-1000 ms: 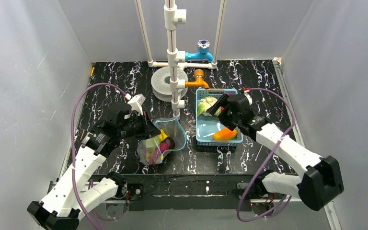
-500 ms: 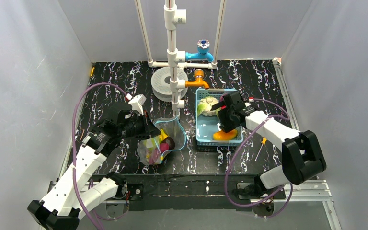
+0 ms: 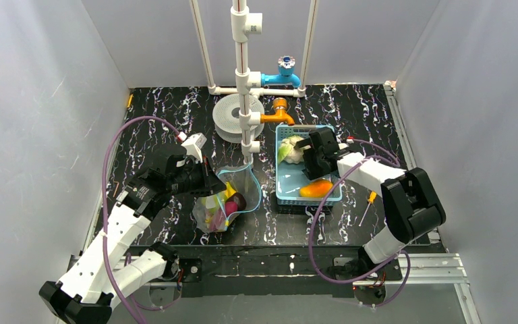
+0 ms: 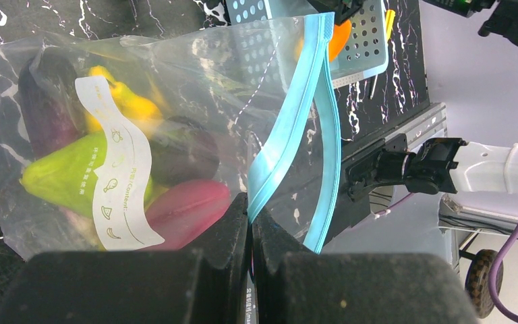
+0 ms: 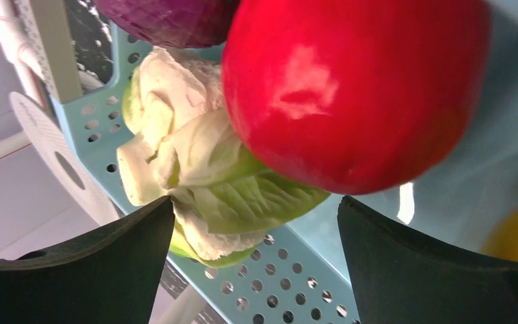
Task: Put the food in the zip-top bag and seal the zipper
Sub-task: Pick up the fake vegetable from the bin.
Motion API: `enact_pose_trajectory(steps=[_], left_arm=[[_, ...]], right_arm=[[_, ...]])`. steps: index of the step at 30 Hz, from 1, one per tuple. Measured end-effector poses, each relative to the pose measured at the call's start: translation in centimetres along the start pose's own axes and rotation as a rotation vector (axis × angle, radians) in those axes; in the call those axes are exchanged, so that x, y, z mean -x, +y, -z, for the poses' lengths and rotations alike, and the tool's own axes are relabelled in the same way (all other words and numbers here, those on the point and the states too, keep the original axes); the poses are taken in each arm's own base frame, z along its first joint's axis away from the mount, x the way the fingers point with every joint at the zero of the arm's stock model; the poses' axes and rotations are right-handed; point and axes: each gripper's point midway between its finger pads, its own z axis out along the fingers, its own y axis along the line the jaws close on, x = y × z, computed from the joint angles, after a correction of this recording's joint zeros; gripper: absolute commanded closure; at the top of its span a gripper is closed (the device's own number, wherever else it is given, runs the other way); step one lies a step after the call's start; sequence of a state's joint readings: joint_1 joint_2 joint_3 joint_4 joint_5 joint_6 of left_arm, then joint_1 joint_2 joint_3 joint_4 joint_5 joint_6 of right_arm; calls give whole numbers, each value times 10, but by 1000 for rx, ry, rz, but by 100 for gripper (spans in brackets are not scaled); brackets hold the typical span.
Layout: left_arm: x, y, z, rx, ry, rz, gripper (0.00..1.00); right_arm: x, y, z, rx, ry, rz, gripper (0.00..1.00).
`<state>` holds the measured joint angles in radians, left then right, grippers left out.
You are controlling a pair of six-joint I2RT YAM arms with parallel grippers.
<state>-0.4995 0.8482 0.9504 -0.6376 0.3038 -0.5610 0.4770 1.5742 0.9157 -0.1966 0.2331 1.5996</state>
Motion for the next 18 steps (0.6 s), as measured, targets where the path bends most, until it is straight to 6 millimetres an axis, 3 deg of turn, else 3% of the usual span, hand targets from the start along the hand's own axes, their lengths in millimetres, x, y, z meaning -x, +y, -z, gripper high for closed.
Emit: enact_pose_trajectory(steps=[5, 9, 18], left_arm=[[0, 0, 0, 0, 0, 0, 100], [0, 0, 0, 0, 1, 0, 100], [-1, 1, 0, 4, 6, 2, 100]], right_arm=[[1, 9, -11, 91, -15, -15, 18], [3, 16, -17, 145, -30, -16, 31], [6, 20, -18, 189, -50, -4, 84]])
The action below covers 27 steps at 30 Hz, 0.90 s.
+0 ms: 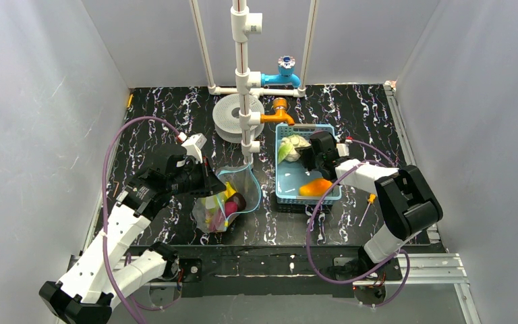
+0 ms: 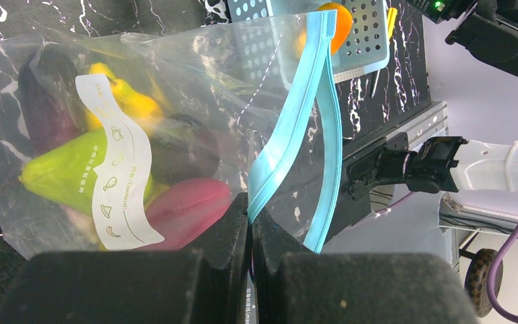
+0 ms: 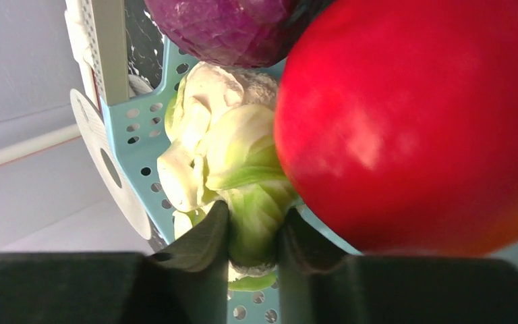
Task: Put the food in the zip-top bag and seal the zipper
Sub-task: Pick up the fake vegetable from the bin.
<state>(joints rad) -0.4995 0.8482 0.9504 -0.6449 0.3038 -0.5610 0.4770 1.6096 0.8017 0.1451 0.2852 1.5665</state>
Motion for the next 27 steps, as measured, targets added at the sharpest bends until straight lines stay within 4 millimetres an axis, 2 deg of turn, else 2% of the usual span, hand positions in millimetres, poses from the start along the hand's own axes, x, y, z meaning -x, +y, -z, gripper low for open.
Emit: enact_pose_trajectory(steps=[5, 10, 17, 22, 27], left_arm=[[0, 0, 0, 0, 0, 0, 100], [0, 0, 0, -1, -1, 0, 100], [0, -1, 2, -5, -8, -2, 100], [1, -1, 2, -5, -9, -2, 100], [0, -1, 2, -5, -7, 3, 100]], right_arm=[[1, 0, 1, 1, 0, 7, 99], [3, -2, 13, -2, 4, 45, 99], [8, 15, 46, 56, 19, 149, 99], [5, 13, 71, 52, 71, 314, 99], [-11, 14, 97, 92, 203, 545, 99]])
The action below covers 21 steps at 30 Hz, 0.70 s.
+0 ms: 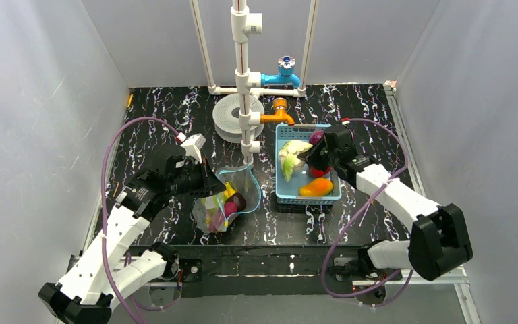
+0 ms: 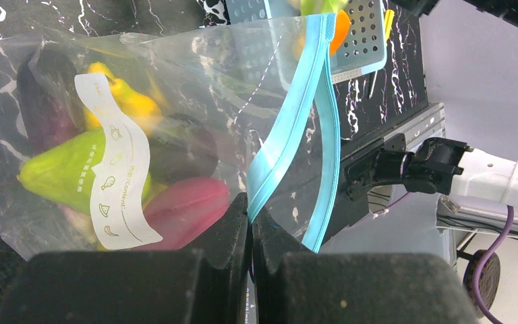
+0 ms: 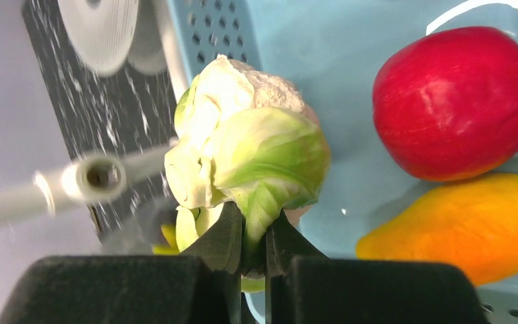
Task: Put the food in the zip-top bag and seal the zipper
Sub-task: Pick up the fake vegetable from the bin, then place the fake vegetable in the zipper food storage bag.
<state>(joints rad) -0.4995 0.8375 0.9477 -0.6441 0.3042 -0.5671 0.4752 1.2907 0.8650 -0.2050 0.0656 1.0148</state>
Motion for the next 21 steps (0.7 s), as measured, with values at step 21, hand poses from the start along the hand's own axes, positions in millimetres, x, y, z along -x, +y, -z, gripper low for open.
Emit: enact_pose_trajectory(steps=[21], left_arm=[[0, 0, -4, -2, 5, 12, 100]], right_arm=[[-77, 80, 145, 467, 287, 493, 99]])
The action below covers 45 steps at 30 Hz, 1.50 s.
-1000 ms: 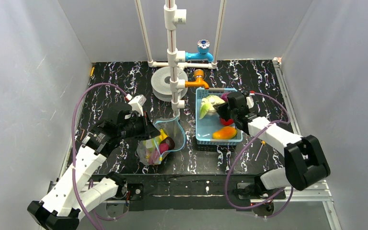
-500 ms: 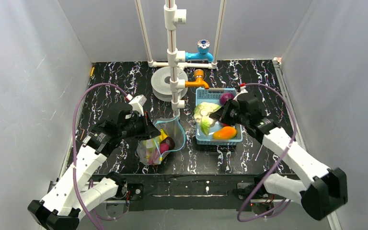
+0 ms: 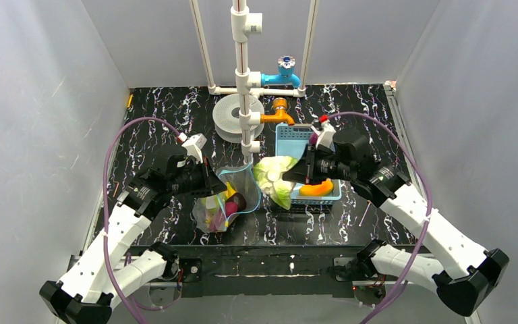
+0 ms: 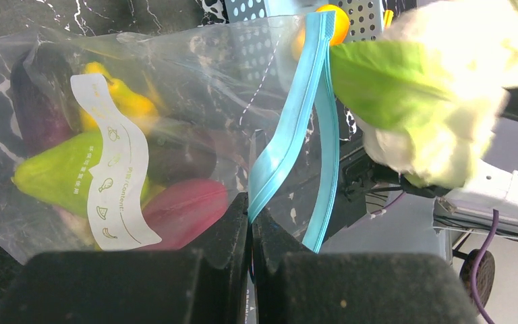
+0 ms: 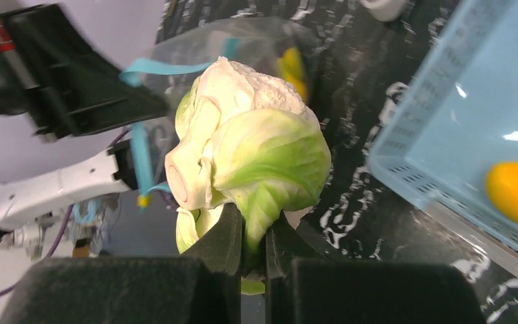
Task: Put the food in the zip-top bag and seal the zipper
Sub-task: Place the fake vegetable in the zipper food storage bag.
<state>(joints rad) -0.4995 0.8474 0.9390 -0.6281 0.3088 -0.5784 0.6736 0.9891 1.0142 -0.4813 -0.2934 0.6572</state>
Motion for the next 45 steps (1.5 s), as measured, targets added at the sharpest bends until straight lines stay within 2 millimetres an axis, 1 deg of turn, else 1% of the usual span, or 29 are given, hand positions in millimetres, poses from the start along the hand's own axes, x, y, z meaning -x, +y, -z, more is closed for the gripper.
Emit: enact_pose_trajectory(steps=[3, 5, 8, 11, 14, 18, 21, 24, 26, 28, 31, 34, 38, 41, 43, 45], left_arm=[[0, 0, 0, -2, 2, 2, 100], [0, -1, 0, -3, 3, 3, 100], [-1, -1, 0, -4, 5, 6, 100], [-1, -1, 0, -5, 5, 7, 100], [-1, -1, 0, -5, 5, 7, 100], [-1, -1, 0, -5, 5, 9, 100], [-1, -2, 0, -7, 6, 10, 100], [-1, -2, 0, -11, 6, 9, 100], [-1, -3, 0, -14, 5, 9, 100], [0, -3, -1, -17, 5, 8, 100], [0, -4, -1, -22, 6, 8, 100], [0, -2, -2, -12, 5, 9, 100], [-1, 6, -4, 27, 10, 18, 100], [-3, 12, -6, 48, 11, 23, 100], [-3, 12, -6, 51, 10, 24, 100], [-2, 9, -6, 36, 12, 29, 100]], right_arm=[[8, 36, 6, 75, 6, 51, 99], [13, 57, 11, 124, 6, 72, 99], [15, 75, 10, 153, 30, 85, 99], [13, 86, -1, 141, 91, 76, 99], [4, 85, -17, 95, 176, 55, 99], [-18, 74, -34, 1, 310, 25, 99], [-34, 66, -37, -46, 384, 14, 99], [-44, 61, -33, -89, 429, 9, 99], [-43, 61, -31, -119, 434, 17, 99], [-37, 66, -32, -140, 425, 31, 99], [-25, 75, -40, -173, 399, 54, 99], [-23, 80, -51, -214, 401, 69, 99], [-26, 78, -61, -299, 401, 55, 99], [-26, 75, -66, -355, 370, 35, 99], [-26, 75, -68, -384, 337, 23, 99], [-20, 73, -72, -409, 273, 15, 99]])
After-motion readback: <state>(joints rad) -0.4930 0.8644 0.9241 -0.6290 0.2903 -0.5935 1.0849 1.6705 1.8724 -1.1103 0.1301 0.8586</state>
